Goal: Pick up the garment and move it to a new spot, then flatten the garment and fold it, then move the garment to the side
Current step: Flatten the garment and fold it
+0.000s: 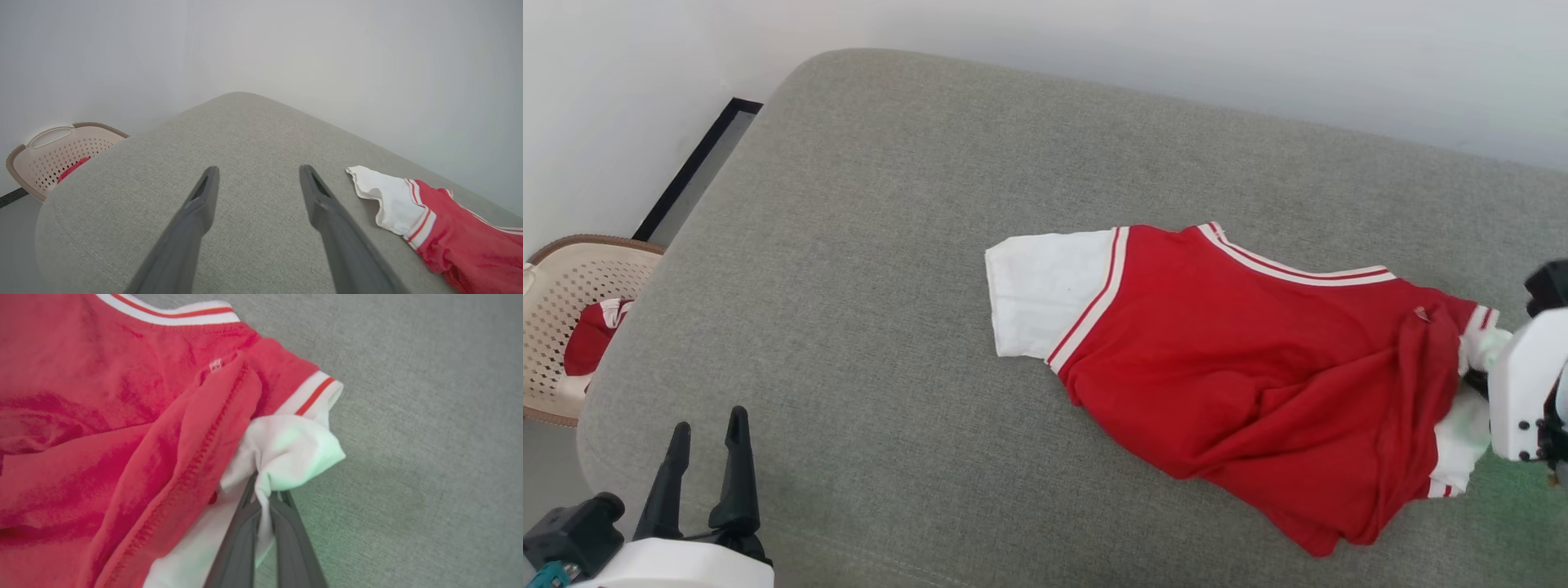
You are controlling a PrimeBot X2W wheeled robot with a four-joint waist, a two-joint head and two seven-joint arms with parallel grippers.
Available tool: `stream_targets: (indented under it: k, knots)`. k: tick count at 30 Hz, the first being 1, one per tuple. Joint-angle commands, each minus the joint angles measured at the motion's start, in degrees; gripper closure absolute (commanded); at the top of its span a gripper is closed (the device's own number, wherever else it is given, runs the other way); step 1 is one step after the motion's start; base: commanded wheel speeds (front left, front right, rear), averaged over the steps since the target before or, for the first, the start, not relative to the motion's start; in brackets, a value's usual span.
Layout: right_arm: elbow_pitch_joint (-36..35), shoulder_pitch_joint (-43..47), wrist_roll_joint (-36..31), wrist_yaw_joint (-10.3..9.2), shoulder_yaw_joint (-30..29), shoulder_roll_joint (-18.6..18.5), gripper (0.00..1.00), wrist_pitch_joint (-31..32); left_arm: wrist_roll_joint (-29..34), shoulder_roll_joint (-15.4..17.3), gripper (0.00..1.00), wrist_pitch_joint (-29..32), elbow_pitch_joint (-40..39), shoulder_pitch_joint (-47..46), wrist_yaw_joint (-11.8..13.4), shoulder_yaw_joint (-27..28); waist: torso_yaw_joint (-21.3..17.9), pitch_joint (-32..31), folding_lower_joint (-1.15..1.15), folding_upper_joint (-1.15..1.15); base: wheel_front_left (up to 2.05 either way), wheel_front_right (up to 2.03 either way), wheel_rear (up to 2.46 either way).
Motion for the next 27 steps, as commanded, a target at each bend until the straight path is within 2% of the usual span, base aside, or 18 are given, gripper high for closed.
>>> stream_targets:
  k: [1, 2, 3, 4, 7, 10, 20, 27]
  knots:
    - [1.0, 1.12, -1.13, -0.14, -1.48, 1.05, 0.88, -1.43, 0.32, -0.01, 0.0, -0.29, 0.2, 0.46, -0.31, 0.04, -0.1, 0.08, 0.0, 0.0, 0.0, 0.0, 0.0]
    - [2.01, 1.7, -1.54, -0.14, -2.05, 1.7, 0.69, -1.96, 0.22, -0.13, 0.0, -0.29, 0.37, 0.42, -0.41, 0.05, -0.2, 0.14, 0.0, 0.0, 0.0, 0.0, 0.0]
    - [2.93, 1.84, -2.48, -0.14, -2.65, 1.9, 0.1, -2.81, 0.11, -0.24, 0.0, -0.29, 0.47, 0.32, -0.45, 0.12, -0.3, 0.23, 0.0, 0.0, 0.0, 0.0, 0.0]
    - [3.92, 1.67, -3.18, -0.14, -3.38, 2.35, 0.0, -3.43, 0.13, -0.29, 0.0, -0.29, 0.58, 0.25, -0.5, 0.2, -0.45, 0.3, 0.0, 0.0, 0.0, 0.0, 0.0]
    - [5.12, 0.51, -4.88, -0.11, -4.35, 4.28, 0.0, -4.33, -0.06, -0.25, 0.0, -0.29, 0.79, 0.34, -0.98, 0.53, -1.12, 0.31, 0.0, 0.0, 0.0, 0.0, 0.0]
    - [3.18, -0.08, -5.97, -0.11, -4.24, 4.99, 0.0, -4.22, 0.29, -0.02, 0.0, -0.29, 0.76, 0.63, -0.97, 0.98, -1.99, 0.22, 0.0, 0.0, 0.0, 0.0, 0.0]
    - [-12.11, 4.16, -5.58, -0.11, -4.04, 6.99, 0.0, 2.1, 1.32, 0.26, 0.0, -0.29, 0.5, 0.95, -1.26, 3.08, -4.09, 0.07, 0.0, 0.0, 0.0, 0.0, 0.0]
    - [-17.11, 8.05, -7.44, -0.1, -4.97, 9.8, 0.0, 5.69, 1.83, -0.49, 0.0, -0.29, 1.04, -0.34, -2.06, 2.85, -3.61, 0.78, 0.0, 0.0, 0.0, 0.0, 0.0]
